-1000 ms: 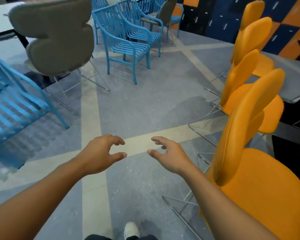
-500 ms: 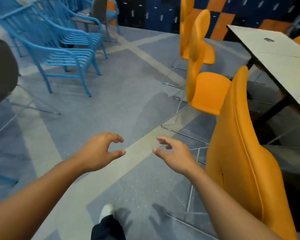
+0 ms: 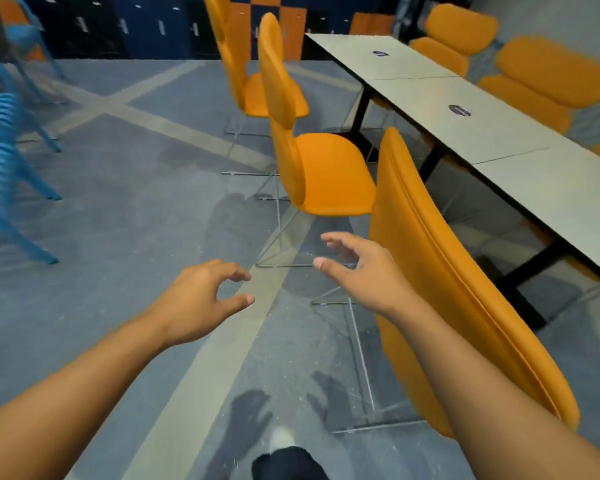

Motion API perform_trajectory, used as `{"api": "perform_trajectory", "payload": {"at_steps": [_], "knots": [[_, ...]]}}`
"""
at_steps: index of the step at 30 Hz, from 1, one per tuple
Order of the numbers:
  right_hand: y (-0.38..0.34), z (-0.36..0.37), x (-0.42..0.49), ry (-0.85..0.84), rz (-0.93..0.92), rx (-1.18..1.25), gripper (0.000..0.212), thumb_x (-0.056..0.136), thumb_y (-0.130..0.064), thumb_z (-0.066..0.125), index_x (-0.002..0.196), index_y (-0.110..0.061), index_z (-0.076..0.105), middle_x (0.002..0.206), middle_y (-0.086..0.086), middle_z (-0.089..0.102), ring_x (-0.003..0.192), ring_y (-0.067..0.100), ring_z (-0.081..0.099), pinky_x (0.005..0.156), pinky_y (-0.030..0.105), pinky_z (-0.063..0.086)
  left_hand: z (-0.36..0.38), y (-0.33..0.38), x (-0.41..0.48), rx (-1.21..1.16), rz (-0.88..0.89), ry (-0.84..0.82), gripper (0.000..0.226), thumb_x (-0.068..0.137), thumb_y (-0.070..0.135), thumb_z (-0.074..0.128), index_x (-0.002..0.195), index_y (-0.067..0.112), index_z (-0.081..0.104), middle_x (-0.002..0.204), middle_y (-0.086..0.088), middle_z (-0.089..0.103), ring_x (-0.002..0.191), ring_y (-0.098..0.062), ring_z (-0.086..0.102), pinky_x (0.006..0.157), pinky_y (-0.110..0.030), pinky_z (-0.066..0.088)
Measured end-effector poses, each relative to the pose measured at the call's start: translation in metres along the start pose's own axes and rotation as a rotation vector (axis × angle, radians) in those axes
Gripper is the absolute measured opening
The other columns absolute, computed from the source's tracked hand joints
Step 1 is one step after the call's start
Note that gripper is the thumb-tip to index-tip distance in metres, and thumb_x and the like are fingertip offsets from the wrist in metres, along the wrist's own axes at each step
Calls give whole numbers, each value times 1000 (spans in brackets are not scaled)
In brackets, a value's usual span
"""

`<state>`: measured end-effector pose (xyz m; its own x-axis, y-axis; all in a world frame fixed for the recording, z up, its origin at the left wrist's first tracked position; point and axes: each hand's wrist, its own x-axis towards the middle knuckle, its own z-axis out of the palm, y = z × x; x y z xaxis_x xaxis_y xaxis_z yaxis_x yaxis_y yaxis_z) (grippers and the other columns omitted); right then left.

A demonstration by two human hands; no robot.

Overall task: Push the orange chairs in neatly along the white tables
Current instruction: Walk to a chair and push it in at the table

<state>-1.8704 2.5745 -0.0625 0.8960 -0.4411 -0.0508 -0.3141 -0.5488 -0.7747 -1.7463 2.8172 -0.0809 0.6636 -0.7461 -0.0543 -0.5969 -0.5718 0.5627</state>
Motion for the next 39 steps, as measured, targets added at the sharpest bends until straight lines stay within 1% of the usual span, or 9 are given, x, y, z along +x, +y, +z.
{"api": "perform_trajectory", "payload": {"at_steps": [6,10,13,19,22,25,27,31,39], "knots": [[-8,-61,35,226,-29,-104,49,92,-48,67,139,-36,56,141,-18,53,126,1,45,95,20,39,-4,16,81,13,165,-75,41,85,47,65,121,28,63,122,8,61,111,-9,55,89,-18,37],[-2,-90,53,349,-4,-205,49,92,-49,65,139,-38,54,146,-13,52,132,13,47,100,37,45,-6,33,135,21,253,-107,41,84,49,64,121,29,62,122,8,61,112,-9,55,91,-22,40],[10,-102,62,375,96,-380,53,91,-52,63,141,-37,51,148,-9,49,133,23,46,108,56,37,-7,53,176,22,333,-127,42,85,50,63,121,29,61,124,8,61,113,-9,54,91,-24,40],[36,-109,66,293,373,-366,74,87,-58,65,149,-36,32,137,-1,53,115,27,56,93,48,51,0,101,236,-51,527,-123,38,86,43,65,120,27,63,125,9,61,115,-4,53,88,-12,33],[40,-109,65,288,454,-354,70,87,-60,65,146,-33,38,131,-4,57,110,24,59,90,47,53,6,123,259,-46,623,-141,44,85,42,68,125,28,58,131,8,57,124,-12,49,102,-30,39],[42,-110,64,316,473,-360,45,88,-56,65,126,-33,56,107,-9,63,92,18,58,80,42,54,9,143,285,45,705,-190,62,82,45,70,138,32,46,148,9,42,138,-16,34,110,-48,30],[43,-110,60,351,518,-385,42,88,-57,65,121,-31,60,99,-10,60,85,15,52,74,39,50,12,156,301,103,770,-221,71,81,46,70,143,34,39,154,10,32,142,-16,25,112,-50,27],[42,-106,48,395,596,-443,57,85,-68,60,128,-32,59,108,-5,65,91,18,54,78,42,52,16,174,322,198,846,-280,75,81,48,70,146,35,35,157,10,25,147,-18,16,114,-51,22],[35,-82,11,502,764,-646,59,82,-79,49,125,-38,55,103,-11,66,90,17,60,71,37,52,41,187,350,416,975,-439,82,72,62,69,143,39,35,153,11,33,147,-26,10,113,-59,14]]}}
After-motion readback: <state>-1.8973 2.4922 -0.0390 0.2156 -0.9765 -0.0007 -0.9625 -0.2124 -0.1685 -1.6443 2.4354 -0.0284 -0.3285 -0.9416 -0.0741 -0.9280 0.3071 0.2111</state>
